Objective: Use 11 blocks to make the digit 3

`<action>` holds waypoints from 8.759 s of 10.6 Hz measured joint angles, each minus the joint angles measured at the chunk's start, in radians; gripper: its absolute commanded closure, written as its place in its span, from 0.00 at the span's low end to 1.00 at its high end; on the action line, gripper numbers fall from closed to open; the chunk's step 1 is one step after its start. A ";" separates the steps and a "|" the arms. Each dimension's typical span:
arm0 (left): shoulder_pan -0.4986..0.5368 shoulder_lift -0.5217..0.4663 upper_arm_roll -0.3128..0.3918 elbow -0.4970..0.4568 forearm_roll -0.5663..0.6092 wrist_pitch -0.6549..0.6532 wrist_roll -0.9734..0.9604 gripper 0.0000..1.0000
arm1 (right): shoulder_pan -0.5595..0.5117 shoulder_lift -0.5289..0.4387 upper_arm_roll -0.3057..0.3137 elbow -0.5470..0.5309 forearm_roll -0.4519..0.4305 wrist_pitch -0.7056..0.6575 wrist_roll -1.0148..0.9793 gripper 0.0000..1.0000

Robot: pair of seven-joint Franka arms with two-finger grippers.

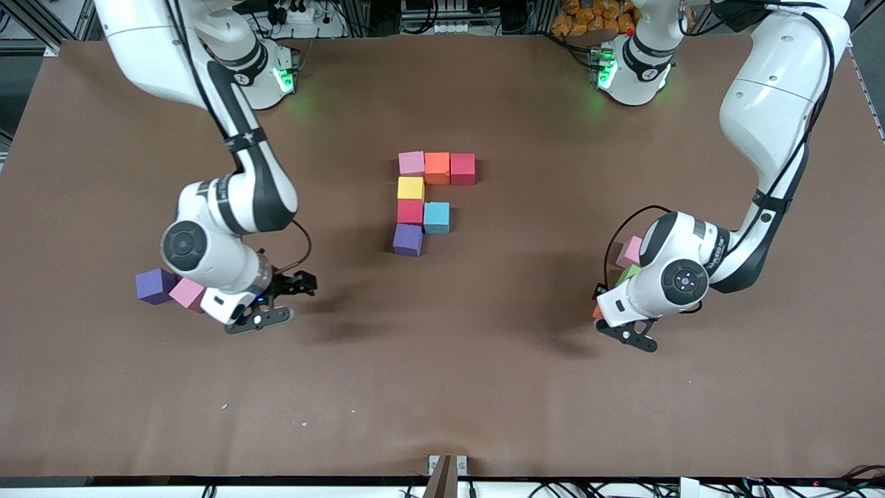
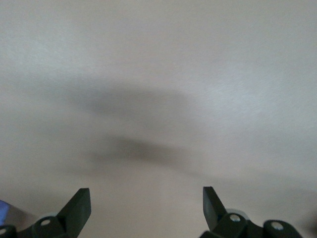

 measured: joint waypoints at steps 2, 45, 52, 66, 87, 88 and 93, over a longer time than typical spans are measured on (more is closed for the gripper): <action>0.000 0.000 -0.005 0.008 0.000 0.002 -0.049 1.00 | -0.064 0.001 -0.001 0.012 -0.031 0.000 -0.145 0.00; -0.179 -0.127 -0.326 -0.348 0.050 0.286 -2.635 1.00 | -0.329 0.035 0.004 -0.194 -0.048 0.184 -0.990 0.55; -0.302 -0.088 -0.252 -0.319 0.096 0.308 -2.676 1.00 | -0.240 -0.040 0.017 -0.182 -0.035 0.155 -0.837 0.55; -0.322 -0.053 -0.244 -0.284 0.140 0.308 -2.696 1.00 | 0.142 -0.015 0.026 -0.159 0.080 0.221 0.018 0.55; -0.367 -0.042 -0.199 -0.260 0.140 0.308 -2.706 1.00 | 0.367 0.174 -0.033 0.062 0.080 0.228 0.796 0.55; -0.367 -0.042 -0.199 -0.260 0.140 0.308 -2.706 1.00 | 0.367 0.191 -0.035 0.083 0.080 0.227 0.796 0.55; -0.367 -0.042 -0.199 -0.260 0.140 0.308 -2.706 1.00 | 0.397 0.219 -0.035 0.102 0.079 0.225 0.819 0.55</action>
